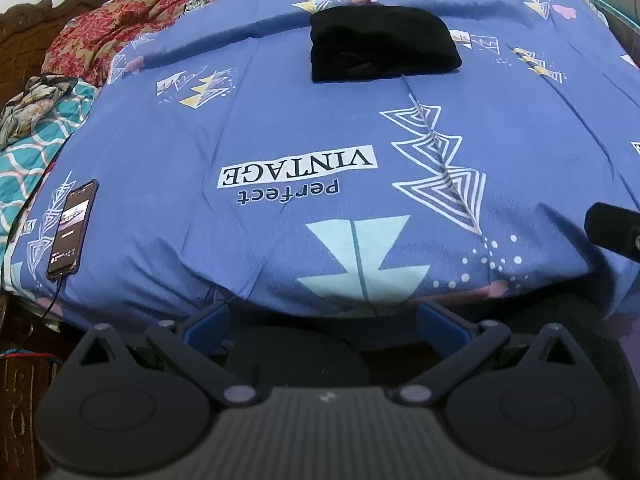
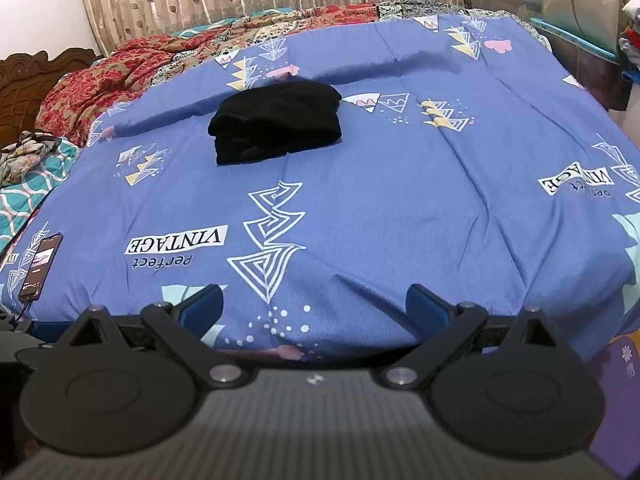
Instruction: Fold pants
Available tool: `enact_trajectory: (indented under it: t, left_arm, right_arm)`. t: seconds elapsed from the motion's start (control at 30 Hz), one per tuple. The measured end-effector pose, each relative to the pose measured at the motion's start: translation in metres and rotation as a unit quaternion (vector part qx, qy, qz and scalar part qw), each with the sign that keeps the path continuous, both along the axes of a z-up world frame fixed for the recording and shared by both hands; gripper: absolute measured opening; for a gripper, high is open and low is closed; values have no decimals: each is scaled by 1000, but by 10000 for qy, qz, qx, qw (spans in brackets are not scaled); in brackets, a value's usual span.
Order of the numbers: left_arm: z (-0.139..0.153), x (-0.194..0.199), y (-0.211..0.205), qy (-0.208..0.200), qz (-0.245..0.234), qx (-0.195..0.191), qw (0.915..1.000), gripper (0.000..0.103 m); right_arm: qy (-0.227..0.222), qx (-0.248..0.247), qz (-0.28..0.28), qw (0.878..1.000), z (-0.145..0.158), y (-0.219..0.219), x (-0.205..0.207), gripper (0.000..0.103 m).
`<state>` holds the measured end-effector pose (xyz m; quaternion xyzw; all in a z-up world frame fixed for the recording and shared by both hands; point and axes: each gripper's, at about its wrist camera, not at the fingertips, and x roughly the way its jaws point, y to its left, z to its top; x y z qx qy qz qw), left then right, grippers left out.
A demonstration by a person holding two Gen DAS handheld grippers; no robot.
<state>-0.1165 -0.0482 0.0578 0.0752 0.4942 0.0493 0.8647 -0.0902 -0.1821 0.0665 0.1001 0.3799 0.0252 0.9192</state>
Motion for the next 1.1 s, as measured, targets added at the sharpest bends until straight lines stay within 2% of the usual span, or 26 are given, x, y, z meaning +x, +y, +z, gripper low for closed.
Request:
enact_trajectory:
  t: [0.3, 1.1]
  left_arm:
    - [-1, -1, -4, -3, -124, 5, 9999, 103]
    - [-14, 1, -9, 334, -183, 76, 9992, 103]
  right_arm:
    - [19, 14, -5, 10000, 0, -1, 0, 99]
    - [116, 121, -12, 9999, -6, -7, -1, 99]
